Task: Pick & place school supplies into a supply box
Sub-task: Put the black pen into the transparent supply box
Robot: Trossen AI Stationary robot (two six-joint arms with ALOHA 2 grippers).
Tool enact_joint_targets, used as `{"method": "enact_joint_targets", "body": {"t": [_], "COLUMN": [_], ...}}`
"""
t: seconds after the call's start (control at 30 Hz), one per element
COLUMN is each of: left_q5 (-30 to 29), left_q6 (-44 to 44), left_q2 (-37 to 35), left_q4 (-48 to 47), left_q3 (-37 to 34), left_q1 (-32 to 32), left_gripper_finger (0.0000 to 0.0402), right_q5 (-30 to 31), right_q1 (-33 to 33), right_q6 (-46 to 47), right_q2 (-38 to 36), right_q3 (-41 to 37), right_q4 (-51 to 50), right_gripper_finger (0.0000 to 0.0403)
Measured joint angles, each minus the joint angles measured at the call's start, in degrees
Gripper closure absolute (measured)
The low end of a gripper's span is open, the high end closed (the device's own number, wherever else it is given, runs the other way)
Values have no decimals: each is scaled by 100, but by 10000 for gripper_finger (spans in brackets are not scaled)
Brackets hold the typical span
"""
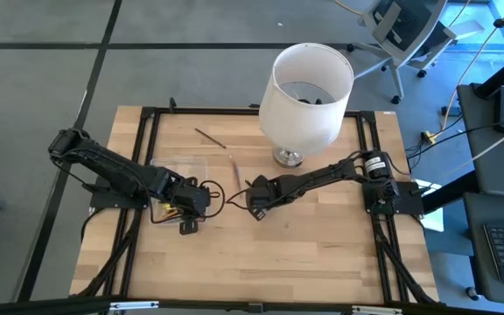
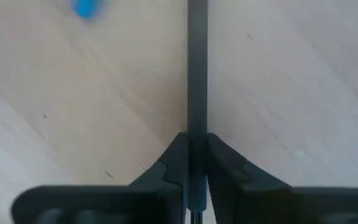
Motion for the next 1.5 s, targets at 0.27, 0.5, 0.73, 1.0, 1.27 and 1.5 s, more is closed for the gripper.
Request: {"method": "enact_joint_targets", "body": {"t": [0.27, 0.5, 0.73, 1.0, 1.27, 1.5], "left_q5": [-8, -49, -533, -1027, -972, -1109], "left_q6": [-291, -480, -457, -586, 211, 571], "left_q2": [0, 0, 0, -237, -295, -348], "left_q4": [0, 704, 1717, 2691, 5421, 6168], "left_q3": [0, -36, -310, -787, -1168, -1176], "left_q1": [0, 0, -17, 4, 4, 35], "left_gripper_finger": [327, 327, 327, 327, 326, 326], "right_q5": [-142, -529, -473, 382, 576, 543], "right_q1": [6, 52, 109, 199, 404, 547], "right_q6": [-312, -846, -1394, -1464, -1907, -2141], "right_q2": [-141, -621, -1302, -2142, -2549, -2545], "right_q3": [-15, -62, -15, -7, 7, 9], "right_q4": [-165, -318, -10, 346, 1555, 1963], "right_gripper_finger": [355, 359, 355, 354, 355, 354]}}
